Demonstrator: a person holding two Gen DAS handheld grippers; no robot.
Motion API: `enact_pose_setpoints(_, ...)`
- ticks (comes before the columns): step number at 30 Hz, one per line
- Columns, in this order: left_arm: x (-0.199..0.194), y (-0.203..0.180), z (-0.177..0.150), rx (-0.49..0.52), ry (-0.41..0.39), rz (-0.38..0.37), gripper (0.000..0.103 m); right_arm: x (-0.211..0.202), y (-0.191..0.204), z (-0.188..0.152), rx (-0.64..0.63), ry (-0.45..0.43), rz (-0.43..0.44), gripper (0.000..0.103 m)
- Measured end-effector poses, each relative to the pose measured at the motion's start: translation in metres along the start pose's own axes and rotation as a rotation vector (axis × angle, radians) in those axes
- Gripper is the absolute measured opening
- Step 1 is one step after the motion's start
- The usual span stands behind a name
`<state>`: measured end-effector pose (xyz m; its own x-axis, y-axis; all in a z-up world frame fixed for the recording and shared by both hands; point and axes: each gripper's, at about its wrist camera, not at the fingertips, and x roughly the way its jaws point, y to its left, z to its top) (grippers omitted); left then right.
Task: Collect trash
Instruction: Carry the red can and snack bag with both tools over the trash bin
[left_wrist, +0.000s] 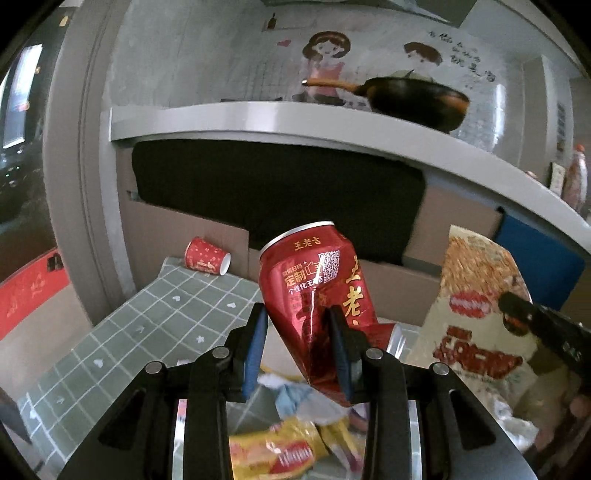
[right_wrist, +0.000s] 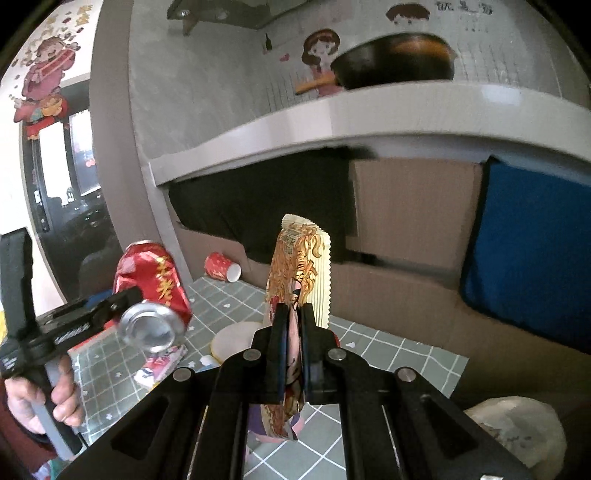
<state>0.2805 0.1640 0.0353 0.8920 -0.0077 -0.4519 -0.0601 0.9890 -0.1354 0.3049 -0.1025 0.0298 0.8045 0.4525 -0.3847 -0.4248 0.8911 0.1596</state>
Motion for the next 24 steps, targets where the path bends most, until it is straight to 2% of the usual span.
enact_pose_setpoints(4,-0.030,-0.029,-0.006,0.048,-0.037,-0.002,0.035,-0.029,-0.002,0.000,-0.017,-0.036,-0.027,0.006)
enact_pose_setpoints(7,-0.035,-0.046,-0.015,0.072,-0.045,-0.036,0.035,-0.052,-0.009,-0.003,-0.024,-0.057,-0.054,0.006)
enact_pose_setpoints(18,-0.045,-0.144,-0.033,0.152,-0.018,-0.230,0.035,-0.137,-0.055,-0.025,-0.031,-0.104,-0.226,0.006)
enact_pose_setpoints(24,-0.038,-0.193,-0.050,0.194,0.015,-0.322,0.035,-0.163,-0.081,-0.038,-0.032,-0.112,-0.331,0.006)
